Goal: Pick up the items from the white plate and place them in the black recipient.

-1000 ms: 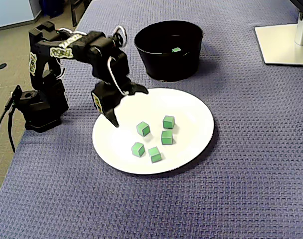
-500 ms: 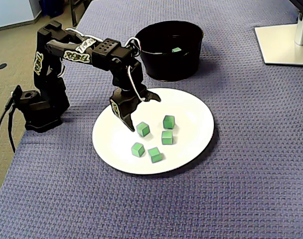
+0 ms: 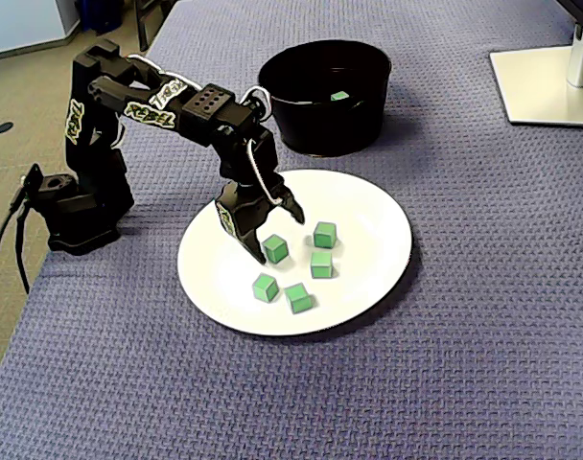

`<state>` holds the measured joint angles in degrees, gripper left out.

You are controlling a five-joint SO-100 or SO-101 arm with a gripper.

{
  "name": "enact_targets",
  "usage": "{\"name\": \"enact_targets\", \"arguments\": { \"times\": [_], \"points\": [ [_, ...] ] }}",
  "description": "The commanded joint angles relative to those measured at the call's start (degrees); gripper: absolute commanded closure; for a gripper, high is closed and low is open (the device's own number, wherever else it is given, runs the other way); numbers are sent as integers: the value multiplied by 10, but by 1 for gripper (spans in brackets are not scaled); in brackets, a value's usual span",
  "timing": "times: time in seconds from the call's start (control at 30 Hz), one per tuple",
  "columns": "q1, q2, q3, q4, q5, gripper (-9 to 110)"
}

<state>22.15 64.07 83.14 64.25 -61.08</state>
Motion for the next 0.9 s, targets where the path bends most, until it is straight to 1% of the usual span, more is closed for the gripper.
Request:
{"name": "enact_targets", "arguments": {
  "times": [0.0,0.03,0.17,0.33,0.43,0.53,0.67,0.73,0.8,0.87],
  "points": [
    [-10,11,14,-33,17,89],
    [-10,11,18,-41,18,93],
    [-11,15,34,-62,32,101],
    [-15,34,58,-77,54,101],
    [-16,88,32,-1,90,101],
    [-18,162,-40,105,160,101],
    [-32,258,-207,255,290,101],
    [-51,309,-274,288,352,102],
    [-83,359,-317,288,416,102],
    [-147,376,-374,294,471,102]
  ]
}}
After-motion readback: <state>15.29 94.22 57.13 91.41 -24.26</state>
